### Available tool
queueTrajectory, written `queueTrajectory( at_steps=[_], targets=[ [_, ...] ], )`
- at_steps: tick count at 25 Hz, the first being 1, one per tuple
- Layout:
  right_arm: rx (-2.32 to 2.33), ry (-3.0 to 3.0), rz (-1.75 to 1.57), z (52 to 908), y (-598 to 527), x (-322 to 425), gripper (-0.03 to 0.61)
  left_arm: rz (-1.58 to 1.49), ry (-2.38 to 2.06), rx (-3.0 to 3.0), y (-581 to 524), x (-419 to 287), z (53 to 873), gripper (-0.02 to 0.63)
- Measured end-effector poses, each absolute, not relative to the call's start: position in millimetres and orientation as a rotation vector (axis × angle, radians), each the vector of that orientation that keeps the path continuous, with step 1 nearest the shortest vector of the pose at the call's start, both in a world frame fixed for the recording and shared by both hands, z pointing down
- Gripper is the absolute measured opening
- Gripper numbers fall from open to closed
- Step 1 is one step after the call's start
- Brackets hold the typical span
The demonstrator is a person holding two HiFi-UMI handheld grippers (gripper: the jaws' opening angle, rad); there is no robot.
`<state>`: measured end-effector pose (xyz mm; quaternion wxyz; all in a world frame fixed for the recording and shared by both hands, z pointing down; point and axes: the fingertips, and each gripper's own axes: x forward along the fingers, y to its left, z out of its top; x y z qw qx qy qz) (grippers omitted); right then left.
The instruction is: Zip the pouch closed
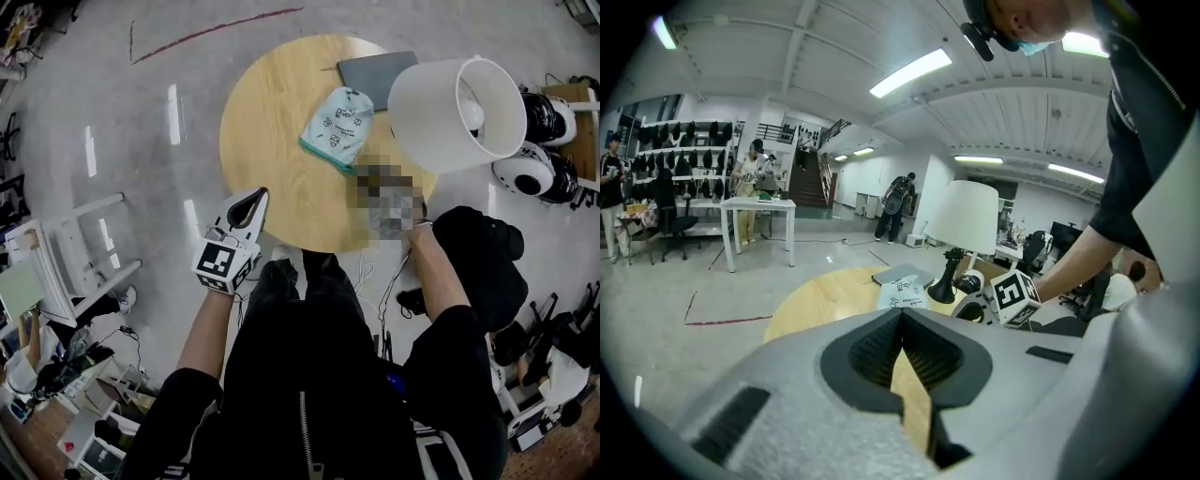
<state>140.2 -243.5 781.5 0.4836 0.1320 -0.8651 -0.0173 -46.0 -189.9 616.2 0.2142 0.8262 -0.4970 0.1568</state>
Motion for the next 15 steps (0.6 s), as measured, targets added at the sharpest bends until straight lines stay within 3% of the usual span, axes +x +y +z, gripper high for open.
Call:
queueTrajectory(
  at_steps=[3, 8, 15],
  targets=[
    [0.308, -2.105, -0.019, 787, -242, 139, 0.092, 0.437, -1.393, 2.278, -187, -48, 616, 0.006],
    [0.284, -2.115, 0.03, 790, -237, 136, 0.026, 0.435, -1.409, 2.259, -184, -50, 617, 0.006],
    [0.343, -2.149, 0.202, 779, -231, 133, 0.021, 0.425, -1.423, 2.255, -178, -52, 613, 0.006]
  ],
)
